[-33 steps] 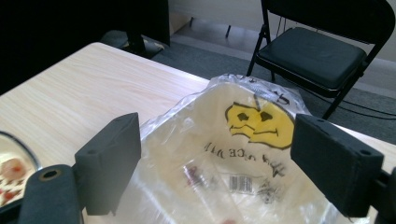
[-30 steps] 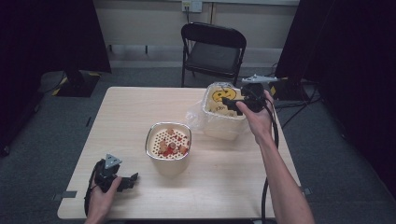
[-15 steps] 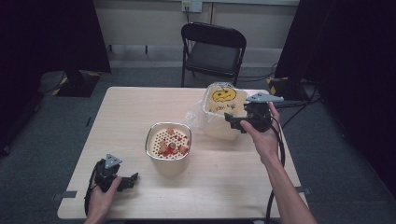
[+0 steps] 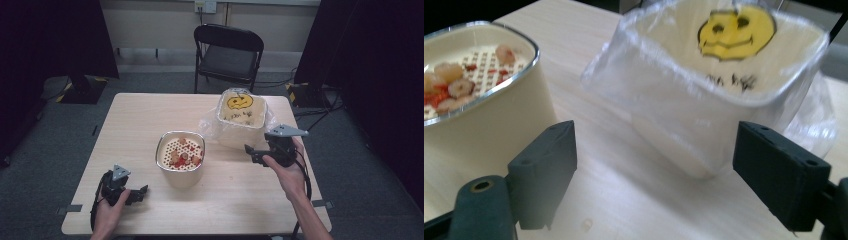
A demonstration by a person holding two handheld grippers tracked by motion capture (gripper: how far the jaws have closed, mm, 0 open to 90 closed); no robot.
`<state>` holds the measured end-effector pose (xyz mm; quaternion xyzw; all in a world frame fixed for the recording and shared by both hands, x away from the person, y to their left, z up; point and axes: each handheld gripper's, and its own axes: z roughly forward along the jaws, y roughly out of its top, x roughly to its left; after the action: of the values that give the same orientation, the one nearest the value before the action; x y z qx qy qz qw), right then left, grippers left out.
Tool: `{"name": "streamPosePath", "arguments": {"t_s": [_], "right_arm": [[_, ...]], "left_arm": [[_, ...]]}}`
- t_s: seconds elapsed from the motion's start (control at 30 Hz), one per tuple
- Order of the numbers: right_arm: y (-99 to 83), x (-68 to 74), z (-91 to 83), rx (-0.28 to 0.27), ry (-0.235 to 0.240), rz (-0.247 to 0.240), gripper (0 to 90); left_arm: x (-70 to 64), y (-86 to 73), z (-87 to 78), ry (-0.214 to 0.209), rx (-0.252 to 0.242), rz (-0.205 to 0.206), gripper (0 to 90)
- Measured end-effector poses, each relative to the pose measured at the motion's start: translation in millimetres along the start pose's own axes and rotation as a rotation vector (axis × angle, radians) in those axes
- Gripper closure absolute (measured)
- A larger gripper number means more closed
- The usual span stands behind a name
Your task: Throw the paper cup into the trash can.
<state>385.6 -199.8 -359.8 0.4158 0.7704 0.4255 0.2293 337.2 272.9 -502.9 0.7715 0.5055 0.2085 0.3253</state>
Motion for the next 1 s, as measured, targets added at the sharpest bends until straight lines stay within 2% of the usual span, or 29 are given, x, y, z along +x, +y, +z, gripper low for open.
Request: {"name": "streamPosePath", "arguments": {"t_s": [0.13,0.33,0.5,0.53,0.63,0.7,0.93,1.0], "right_arm": [[-23.6,3.3,2.6,0.028,-0.011,0.001,16.7],[-62.8,4.1,14.2,0.076,0.008,0.038,17.3],[-90.1,2.0,23.6,0.130,-0.022,0.058,16.5],[-95.5,3.2,25.8,0.142,-0.038,0.046,16.1],[-111.1,1.5,33.0,0.165,-0.031,0.073,16.3],[-117.6,1.8,37.0,0.197,-0.047,0.055,16.3],[-128.7,-5.4,41.7,0.215,-0.069,0.066,15.7],[-132.6,-4.6,44.1,0.215,-0.095,0.034,14.3]], "left_arm": [[0.0,0.0,0.0,0.000,0.000,0.000,0.0],[0.0,0.0,0.0,0.000,0.000,0.000,0.0],[-0.5,-0.1,0.0,0.002,-0.002,-0.004,0.0],[-0.8,-0.1,0.1,0.003,-0.002,-0.005,0.0],[-0.6,0.0,0.1,0.002,-0.001,-0.005,0.0],[-0.5,0.1,0.0,0.003,0.001,-0.003,0.0],[-0.4,0.7,0.7,0.001,0.000,0.000,0.0],[-0.4,0.6,0.6,0.002,-0.001,0.000,0.0]]}}
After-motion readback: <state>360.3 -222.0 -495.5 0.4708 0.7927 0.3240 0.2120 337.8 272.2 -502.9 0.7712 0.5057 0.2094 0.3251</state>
